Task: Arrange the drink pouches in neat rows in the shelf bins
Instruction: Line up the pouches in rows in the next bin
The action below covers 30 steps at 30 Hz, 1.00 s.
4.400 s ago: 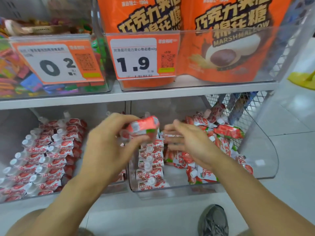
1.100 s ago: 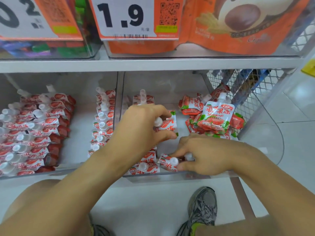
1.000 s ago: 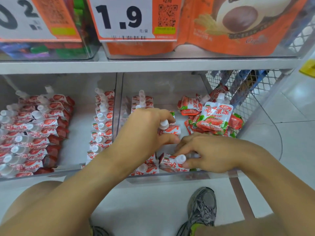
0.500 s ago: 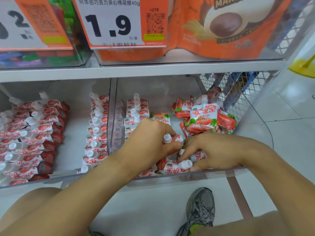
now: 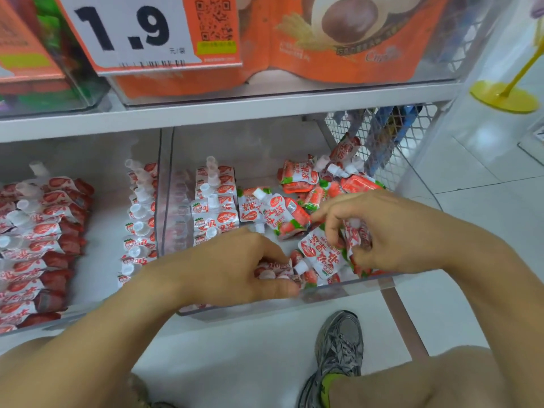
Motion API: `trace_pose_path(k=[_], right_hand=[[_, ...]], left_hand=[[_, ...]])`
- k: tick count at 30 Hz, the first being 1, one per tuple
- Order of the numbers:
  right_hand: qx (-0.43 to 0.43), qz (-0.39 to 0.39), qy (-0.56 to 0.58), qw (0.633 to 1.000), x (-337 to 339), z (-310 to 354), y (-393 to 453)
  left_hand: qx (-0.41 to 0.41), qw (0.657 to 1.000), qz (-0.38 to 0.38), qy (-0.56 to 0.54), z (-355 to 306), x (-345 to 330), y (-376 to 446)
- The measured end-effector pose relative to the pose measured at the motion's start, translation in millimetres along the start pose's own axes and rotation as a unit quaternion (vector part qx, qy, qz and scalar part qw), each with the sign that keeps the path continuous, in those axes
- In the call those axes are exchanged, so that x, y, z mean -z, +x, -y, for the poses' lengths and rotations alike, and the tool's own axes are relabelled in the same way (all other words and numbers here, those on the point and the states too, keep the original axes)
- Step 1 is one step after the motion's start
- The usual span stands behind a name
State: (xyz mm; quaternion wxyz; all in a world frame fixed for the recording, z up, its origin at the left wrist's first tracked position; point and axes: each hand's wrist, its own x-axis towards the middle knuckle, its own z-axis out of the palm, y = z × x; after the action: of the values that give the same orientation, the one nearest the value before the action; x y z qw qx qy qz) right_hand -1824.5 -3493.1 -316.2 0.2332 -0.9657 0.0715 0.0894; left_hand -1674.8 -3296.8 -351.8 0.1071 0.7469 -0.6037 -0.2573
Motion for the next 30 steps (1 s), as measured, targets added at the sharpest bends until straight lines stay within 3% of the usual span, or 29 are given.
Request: trace_pose_path(k=[3, 8, 11, 14, 20, 25, 30], right_hand=[[-0.031, -0.004, -0.041, 0.999, 0, 0, -2], [-0.006, -0.117, -0.016, 0.993, 2, 5, 15], [0.034, -0.030, -0.041, 0.998, -12, 11, 34], [-0.005, 0.093, -0.107, 0.990, -22, 10, 42], [-0.031, 0.142, -0.128, 0.981, -30, 8, 40], [0.017, 0.048, -0.160, 0.986, -42, 11, 38], [0.017, -0.065, -0.005, 0.998, -35, -18, 1]], left_hand=[[0.004, 1.000, 0.007, -0.014, -1, 4, -2], [0.010, 1.000, 0.023, -0.008, -3, 5, 1], [0.016, 0.999, 0.016, -0.032, -4, 4, 3], [0.011, 0.999, 0.002, -0.033, 0, 0, 4], [0.008, 0.998, -0.035, -0.051, 4, 1, 3], [0.017, 0.992, -0.085, -0.091, 2, 6, 7], [0.031, 0.992, -0.076, -0.096, -12, 18, 16]])
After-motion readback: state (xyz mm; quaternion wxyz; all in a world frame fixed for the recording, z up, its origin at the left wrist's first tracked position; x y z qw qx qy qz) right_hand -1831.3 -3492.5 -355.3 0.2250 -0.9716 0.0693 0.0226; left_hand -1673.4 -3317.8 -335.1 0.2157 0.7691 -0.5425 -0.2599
